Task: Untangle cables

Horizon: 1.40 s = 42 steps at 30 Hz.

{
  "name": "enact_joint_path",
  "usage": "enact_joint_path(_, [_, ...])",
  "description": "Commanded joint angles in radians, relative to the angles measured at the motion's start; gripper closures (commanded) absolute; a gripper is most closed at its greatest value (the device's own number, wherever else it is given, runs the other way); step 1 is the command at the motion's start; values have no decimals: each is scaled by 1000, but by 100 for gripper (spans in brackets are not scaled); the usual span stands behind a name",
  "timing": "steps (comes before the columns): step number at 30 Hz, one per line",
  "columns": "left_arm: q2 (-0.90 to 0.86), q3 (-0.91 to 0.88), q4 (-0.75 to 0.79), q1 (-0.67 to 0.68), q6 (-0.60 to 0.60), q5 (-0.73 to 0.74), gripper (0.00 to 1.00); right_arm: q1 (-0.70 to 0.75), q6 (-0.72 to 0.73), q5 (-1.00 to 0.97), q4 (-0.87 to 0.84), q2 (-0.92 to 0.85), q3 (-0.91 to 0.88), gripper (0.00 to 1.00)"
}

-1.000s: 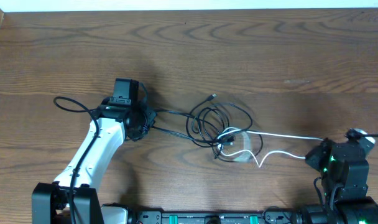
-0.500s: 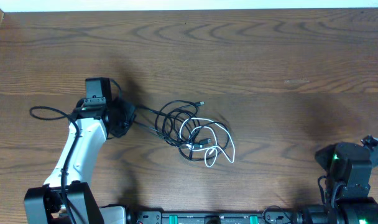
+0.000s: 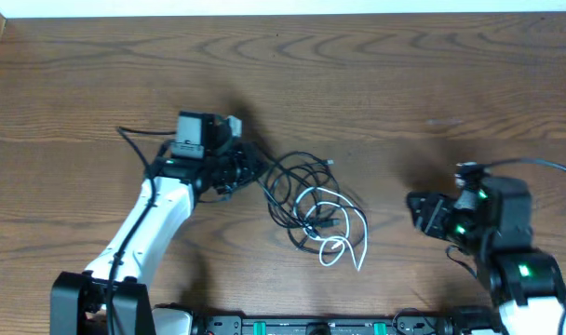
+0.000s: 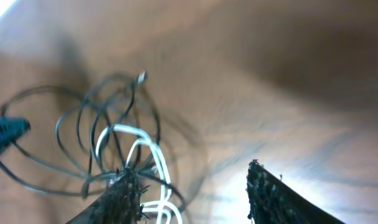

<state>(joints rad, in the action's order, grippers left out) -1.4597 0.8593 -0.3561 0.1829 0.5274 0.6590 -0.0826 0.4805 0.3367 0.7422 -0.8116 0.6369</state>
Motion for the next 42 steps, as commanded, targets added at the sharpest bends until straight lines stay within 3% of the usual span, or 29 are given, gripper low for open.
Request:
enact_joint_path(1, [-5,8,3,23,-13,-30,92,-37,-52,131,6,-116,4,48])
enact_joint_path(10, [-5,8,-1,26,-6,-40,92,-166,-51,313,59,-357,4,56])
enact_joint_path(15, [-5,8,0,26,-6,-44,92,-189,-45,310,71,-359,3,48])
enact_joint_path(20, [-5,8,2,26,18,-42,92,-232,124,137,27,-368,-19,50])
enact_joint_path(22, [-5,8,-1,26,24,-42,92,-263,163,156,-46,-382,-55,53])
enact_joint_path(26, [-5,8,-14,26,25,-39,92,-334,185,255,-200,-404,-128,66])
enact_joint_path(29, [-5,8,-30,26,24,-39,92,-356,214,259,-238,-404,-145,99])
enact_joint_path(31, [-5,8,-43,26,24,-39,92,-354,199,275,-263,-401,-145,99])
enact_joint_path(33, [-5,8,-64,26,24,-39,83,-350,153,322,-319,-392,-145,99])
enact_joint_path(36, [-5,8,-94,26,23,-37,45,-329,91,475,-455,-360,-145,99])
enact_joint_path(37, [-5,8,-102,26,22,-27,37,-320,82,537,-510,-349,-145,99])
enact_joint_path(38, [-5,8,-104,26,3,5,32,-309,79,599,-566,-338,-145,99])
enact_joint_path(42, [-5,8,-71,41,-214,237,30,-262,122,686,-715,-305,-145,99])
